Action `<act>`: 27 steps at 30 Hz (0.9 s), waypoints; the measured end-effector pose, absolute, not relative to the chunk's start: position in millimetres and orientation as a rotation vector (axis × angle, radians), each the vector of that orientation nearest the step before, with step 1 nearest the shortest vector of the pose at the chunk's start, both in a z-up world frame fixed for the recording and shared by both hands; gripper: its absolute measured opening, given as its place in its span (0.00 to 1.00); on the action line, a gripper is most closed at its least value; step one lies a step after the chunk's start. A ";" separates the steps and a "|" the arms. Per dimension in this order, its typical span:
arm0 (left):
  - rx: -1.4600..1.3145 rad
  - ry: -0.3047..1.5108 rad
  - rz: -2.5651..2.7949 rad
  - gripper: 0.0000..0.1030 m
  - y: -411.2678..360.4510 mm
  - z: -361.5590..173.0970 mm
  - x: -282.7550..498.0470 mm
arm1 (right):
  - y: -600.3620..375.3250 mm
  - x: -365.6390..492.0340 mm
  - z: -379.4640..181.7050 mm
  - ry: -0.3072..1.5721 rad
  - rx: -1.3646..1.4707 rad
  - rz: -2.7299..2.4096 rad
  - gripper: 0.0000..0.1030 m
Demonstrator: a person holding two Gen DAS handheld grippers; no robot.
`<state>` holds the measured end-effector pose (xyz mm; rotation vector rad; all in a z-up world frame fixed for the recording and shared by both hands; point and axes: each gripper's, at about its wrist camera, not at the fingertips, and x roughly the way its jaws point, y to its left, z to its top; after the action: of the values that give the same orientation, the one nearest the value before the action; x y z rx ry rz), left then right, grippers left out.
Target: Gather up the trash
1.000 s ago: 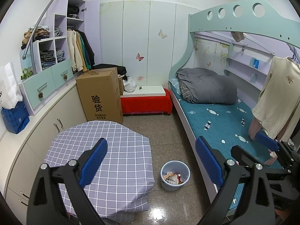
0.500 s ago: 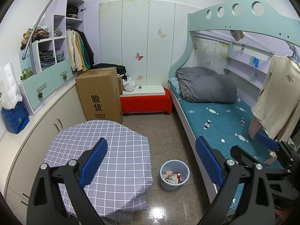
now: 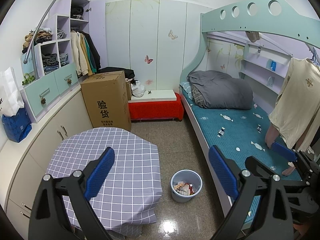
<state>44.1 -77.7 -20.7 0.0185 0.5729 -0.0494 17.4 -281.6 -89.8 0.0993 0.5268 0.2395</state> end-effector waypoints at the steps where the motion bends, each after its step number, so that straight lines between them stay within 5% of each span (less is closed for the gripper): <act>1: 0.019 0.573 -0.050 0.90 -77.8 -21.0 43.8 | -281.3 16.6 -90.8 0.529 0.099 0.242 0.86; 27: 0.024 0.576 -0.055 0.90 -77.0 -21.9 44.3 | -281.0 12.0 -95.2 0.539 0.102 0.242 0.86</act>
<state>44.3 -77.0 -21.9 0.0237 0.5758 -0.0554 12.0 -281.0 -95.2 0.1024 0.5391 0.2422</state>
